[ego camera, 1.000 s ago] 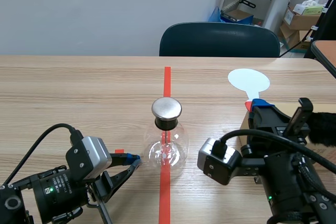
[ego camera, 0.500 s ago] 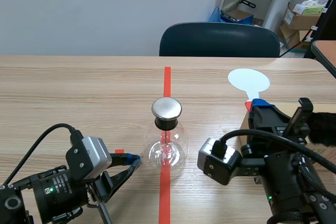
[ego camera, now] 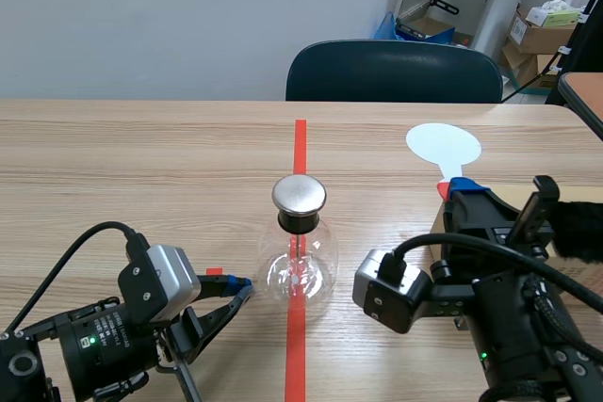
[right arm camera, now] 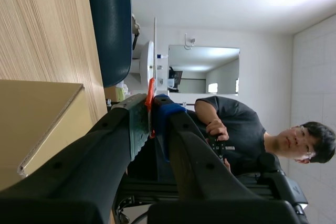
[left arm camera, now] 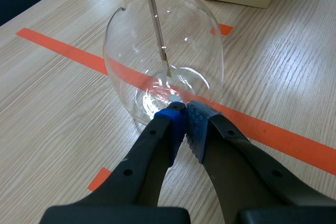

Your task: Do the electroscope experiment

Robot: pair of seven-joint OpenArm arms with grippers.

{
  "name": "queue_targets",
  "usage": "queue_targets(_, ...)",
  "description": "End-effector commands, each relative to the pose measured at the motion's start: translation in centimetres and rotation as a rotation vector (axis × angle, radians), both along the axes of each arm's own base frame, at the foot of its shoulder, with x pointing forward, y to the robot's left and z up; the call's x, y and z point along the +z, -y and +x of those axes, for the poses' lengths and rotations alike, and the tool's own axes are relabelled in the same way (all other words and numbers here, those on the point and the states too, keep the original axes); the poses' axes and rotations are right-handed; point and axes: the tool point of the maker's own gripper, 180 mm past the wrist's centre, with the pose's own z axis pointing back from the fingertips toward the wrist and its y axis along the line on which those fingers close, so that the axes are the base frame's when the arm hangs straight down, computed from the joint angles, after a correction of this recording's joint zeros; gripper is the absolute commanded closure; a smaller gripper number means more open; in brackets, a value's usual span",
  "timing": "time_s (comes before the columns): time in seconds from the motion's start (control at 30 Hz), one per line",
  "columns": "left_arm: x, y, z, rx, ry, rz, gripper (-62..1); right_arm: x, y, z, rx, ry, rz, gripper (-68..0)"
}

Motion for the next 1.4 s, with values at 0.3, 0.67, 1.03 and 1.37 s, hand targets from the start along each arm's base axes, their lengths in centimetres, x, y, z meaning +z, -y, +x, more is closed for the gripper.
queue_targets(0.3,1.1,0.4,0.6,0.001,0.029,-0.032,-4.1,0.8,-2.8,-0.5,0.175,0.024,-0.012,-1.8)
queue_targets(0.67,1.1,0.4,0.6,0.001,0.029,-0.032,-4.1,0.3,-8.2,-3.3,0.514,0.007,-0.028,-1.8)
queue_targets(1.03,1.1,0.4,0.6,0.001,0.028,-0.032,-4.1,0.2,-9.2,-4.1,0.588,0.004,-0.031,-1.8)
queue_targets(1.37,1.1,0.4,0.6,0.001,0.028,-0.032,-4.1,0.2,-9.2,-4.1,0.588,0.004,-0.031,-1.8)
